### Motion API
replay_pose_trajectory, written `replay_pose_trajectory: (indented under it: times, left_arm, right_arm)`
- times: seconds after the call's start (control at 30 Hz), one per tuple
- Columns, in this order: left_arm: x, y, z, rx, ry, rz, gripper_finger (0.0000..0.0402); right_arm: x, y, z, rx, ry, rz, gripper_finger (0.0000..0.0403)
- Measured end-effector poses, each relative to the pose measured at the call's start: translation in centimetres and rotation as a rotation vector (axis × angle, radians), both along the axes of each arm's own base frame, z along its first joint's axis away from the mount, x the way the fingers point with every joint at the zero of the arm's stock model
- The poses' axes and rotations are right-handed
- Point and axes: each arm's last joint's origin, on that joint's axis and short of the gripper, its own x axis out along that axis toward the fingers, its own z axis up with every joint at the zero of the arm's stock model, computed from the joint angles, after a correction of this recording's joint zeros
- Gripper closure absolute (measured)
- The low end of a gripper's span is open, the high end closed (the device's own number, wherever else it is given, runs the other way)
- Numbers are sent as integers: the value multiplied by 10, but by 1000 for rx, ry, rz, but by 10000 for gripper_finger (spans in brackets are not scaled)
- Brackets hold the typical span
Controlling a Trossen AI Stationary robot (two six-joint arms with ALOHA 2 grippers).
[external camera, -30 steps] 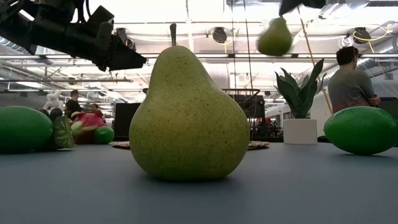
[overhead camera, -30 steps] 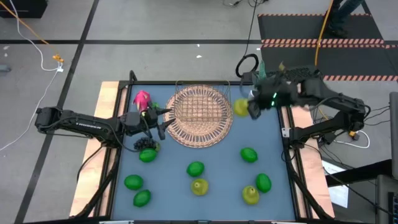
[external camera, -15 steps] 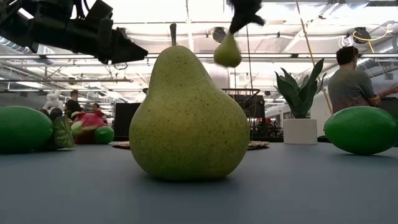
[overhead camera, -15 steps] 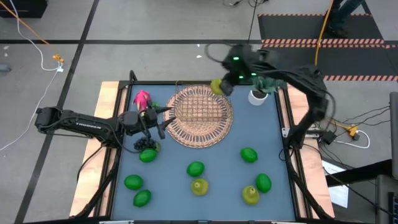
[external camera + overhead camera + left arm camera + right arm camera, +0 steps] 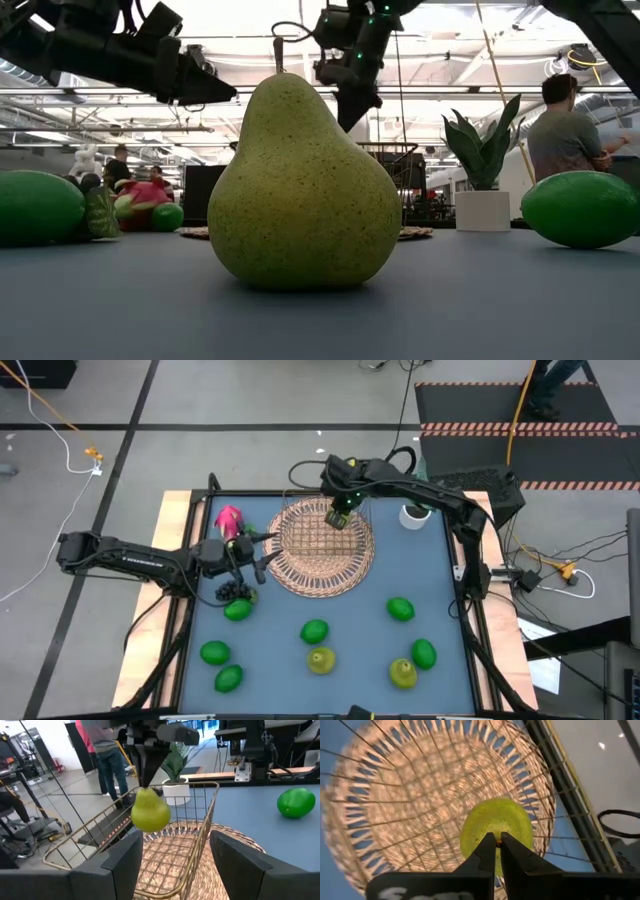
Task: Build produce basket
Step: Put the green pear into the wire basket, then put the green lime into the wire basket
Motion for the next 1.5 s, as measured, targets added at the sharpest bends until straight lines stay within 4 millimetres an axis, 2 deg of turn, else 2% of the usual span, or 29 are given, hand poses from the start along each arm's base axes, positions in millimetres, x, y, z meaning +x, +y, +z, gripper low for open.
replay_pose_trajectory:
  times: [0.47,0.83,1.0,1.17,1.33,1.5]
  left_arm:
    - [0,0,-2,-23,9,3,170]
    - [0,0,-1,18,22,-2,170]
    - [0,0,-1,24,21,-3,170]
    - [0,0,-1,25,20,-3,170]
    - [0,0,-1,25,19,-2,170]
    - [0,1,-1,14,14,7,170]
  right_arm:
    - [-8,5,-55,42,119,-40,397]
    - [-11,6,-59,53,134,-53,396]
    - [-11,5,-60,57,133,-67,371]
    - [-19,9,-42,41,101,-75,311]
    - [-37,21,1,-32,-10,-98,245]
    - [-58,53,50,-90,-156,-62,201]
